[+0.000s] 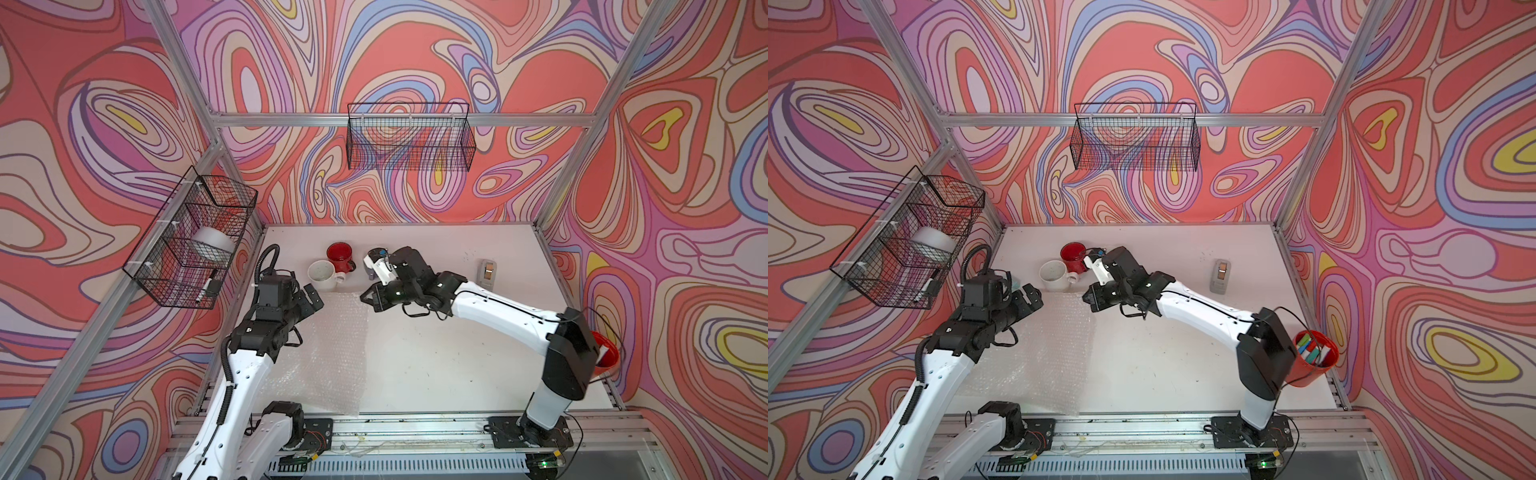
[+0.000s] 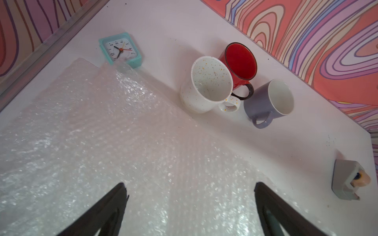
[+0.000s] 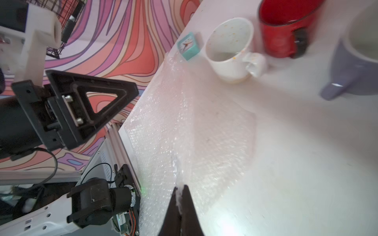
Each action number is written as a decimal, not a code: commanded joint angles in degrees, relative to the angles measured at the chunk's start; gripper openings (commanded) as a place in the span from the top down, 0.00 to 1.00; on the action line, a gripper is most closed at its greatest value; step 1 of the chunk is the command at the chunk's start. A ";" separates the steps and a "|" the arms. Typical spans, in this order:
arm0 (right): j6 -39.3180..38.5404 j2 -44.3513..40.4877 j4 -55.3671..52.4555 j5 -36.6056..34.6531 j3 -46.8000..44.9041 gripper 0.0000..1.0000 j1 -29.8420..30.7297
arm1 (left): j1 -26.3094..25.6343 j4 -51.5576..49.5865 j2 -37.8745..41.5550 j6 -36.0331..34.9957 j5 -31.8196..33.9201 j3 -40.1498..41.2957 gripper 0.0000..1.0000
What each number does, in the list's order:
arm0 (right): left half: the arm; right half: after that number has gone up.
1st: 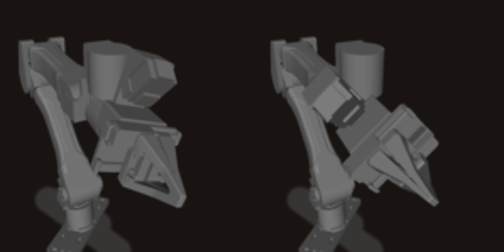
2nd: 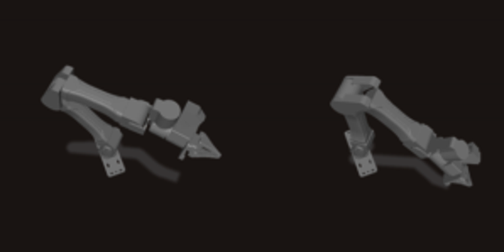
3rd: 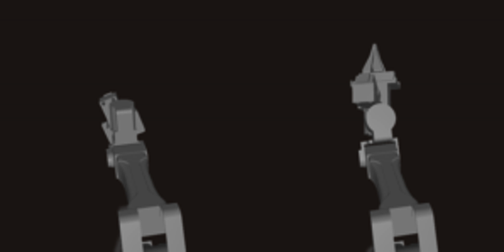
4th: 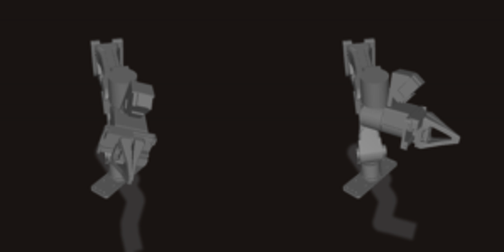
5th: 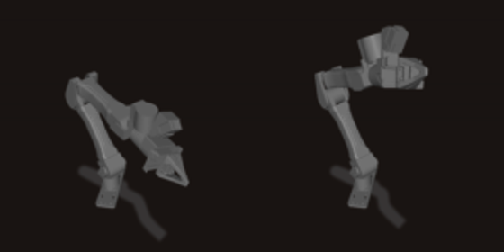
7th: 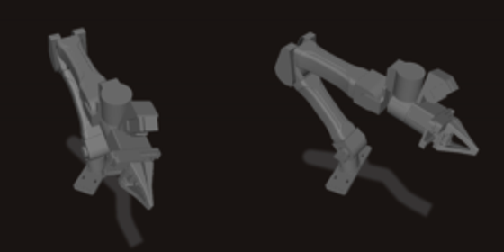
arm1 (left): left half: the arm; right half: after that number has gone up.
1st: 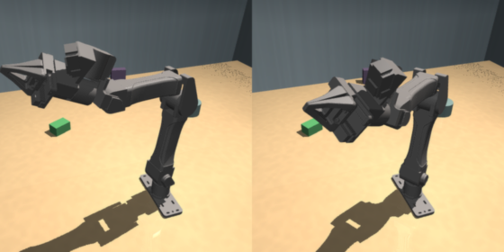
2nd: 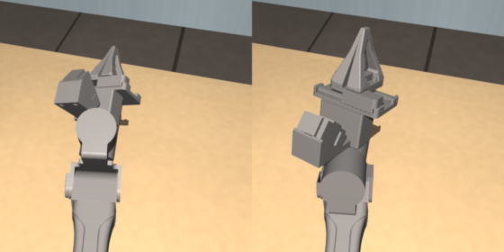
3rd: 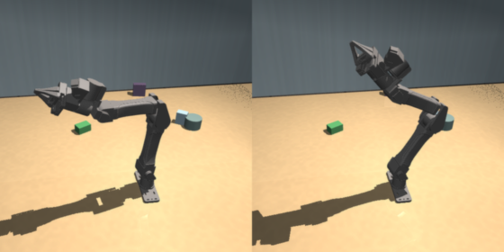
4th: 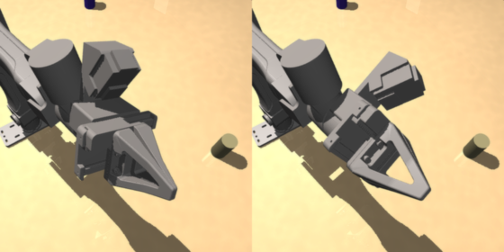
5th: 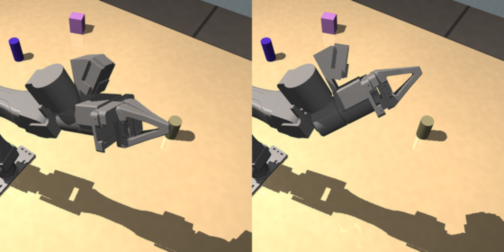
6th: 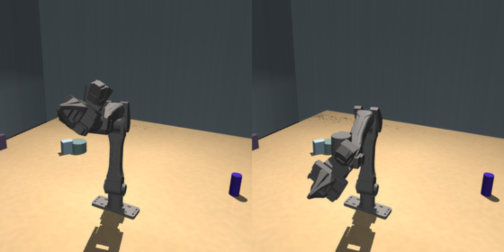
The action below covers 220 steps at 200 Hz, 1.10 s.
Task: Wrap mugs in bubble wrap
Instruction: Pick up the bubble wrap from the bubble wrap, then place the bubble wrap at the center of the board.
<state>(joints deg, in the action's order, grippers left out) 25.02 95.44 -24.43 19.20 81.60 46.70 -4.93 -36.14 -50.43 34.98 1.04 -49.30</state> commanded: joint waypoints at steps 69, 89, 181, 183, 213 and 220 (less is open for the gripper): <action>-15.72 3.66 -30.67 -16.70 -2.09 1.00 -24.97 | -1.84 6.49 -10.25 -2.76 -13.76 1.02 0.20; -14.70 8.42 -28.31 -20.79 -0.75 1.00 -25.12 | -2.25 8.41 -12.94 -2.32 -14.48 2.24 0.33; -11.76 17.16 -27.59 -37.62 6.14 1.00 -30.85 | -6.74 13.50 -23.57 -2.09 -13.12 6.13 0.47; -12.06 17.24 -27.07 -36.97 6.23 1.00 -30.87 | -6.82 13.52 -23.68 -2.10 -13.20 6.14 0.47; -16.14 18.45 -21.33 -28.60 7.05 1.00 -30.87 | -7.93 14.87 -24.80 -1.76 -14.61 6.71 0.55; -16.76 18.75 -20.27 -27.10 7.08 1.00 -30.83 | -8.41 15.53 -24.80 -1.57 -15.06 7.12 0.58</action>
<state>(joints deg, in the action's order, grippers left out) 11.20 113.08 -49.21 -12.99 87.22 15.46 -12.08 -23.11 -74.81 32.73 -12.47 -43.48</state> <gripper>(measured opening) 0.040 0.468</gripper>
